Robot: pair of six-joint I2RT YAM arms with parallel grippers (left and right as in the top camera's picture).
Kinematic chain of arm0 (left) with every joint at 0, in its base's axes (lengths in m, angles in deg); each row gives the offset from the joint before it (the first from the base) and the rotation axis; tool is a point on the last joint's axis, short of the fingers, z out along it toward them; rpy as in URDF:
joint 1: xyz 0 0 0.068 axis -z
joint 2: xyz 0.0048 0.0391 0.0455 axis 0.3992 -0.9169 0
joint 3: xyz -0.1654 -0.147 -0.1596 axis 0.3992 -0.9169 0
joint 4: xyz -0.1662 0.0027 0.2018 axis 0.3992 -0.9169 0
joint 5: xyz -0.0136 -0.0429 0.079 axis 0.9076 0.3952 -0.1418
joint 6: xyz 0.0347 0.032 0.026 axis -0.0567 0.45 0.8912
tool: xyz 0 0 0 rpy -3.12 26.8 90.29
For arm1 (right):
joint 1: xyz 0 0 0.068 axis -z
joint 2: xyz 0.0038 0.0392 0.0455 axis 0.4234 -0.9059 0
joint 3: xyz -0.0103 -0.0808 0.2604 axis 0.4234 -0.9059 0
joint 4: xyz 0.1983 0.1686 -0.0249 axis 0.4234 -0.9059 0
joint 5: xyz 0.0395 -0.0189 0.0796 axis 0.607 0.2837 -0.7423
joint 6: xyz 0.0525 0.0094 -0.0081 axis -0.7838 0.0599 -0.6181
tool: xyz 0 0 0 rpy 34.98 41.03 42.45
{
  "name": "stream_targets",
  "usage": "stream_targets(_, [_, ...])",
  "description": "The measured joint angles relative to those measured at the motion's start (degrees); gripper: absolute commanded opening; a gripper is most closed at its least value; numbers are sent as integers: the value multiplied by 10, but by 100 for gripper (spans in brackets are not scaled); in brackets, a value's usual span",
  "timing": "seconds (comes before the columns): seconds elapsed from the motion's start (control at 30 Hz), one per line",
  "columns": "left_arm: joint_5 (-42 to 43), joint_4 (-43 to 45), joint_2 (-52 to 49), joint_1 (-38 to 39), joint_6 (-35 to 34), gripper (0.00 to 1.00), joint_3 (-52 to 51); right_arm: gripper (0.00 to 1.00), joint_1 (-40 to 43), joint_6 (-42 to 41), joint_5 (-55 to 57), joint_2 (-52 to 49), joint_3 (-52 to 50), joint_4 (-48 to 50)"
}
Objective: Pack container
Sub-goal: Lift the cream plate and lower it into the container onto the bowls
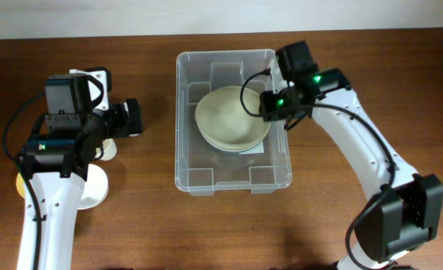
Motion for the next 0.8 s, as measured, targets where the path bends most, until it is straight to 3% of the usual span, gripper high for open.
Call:
stream_targets(0.07, [0,0,0,0,0,100,0,45,0,14,3,0,51,-42])
stream_targets(0.1, [0,0,0,0,0,100,0,38,-1,21,4,1,67,-60])
stream_targets(0.17, [0,0,0,0,0,100,0,11,-2,42,5,2,92,-108])
stream_targets(0.2, [0,0,0,0,0,100,0,4,-3,50,6,2,98,-134])
stream_targets(0.4, [0,0,0,0,0,100,0,4,-36,84,7,2,101,-229])
stream_targets(0.8, [0,0,0,0,0,100,0,4,-121,95,7,-66,23,-158])
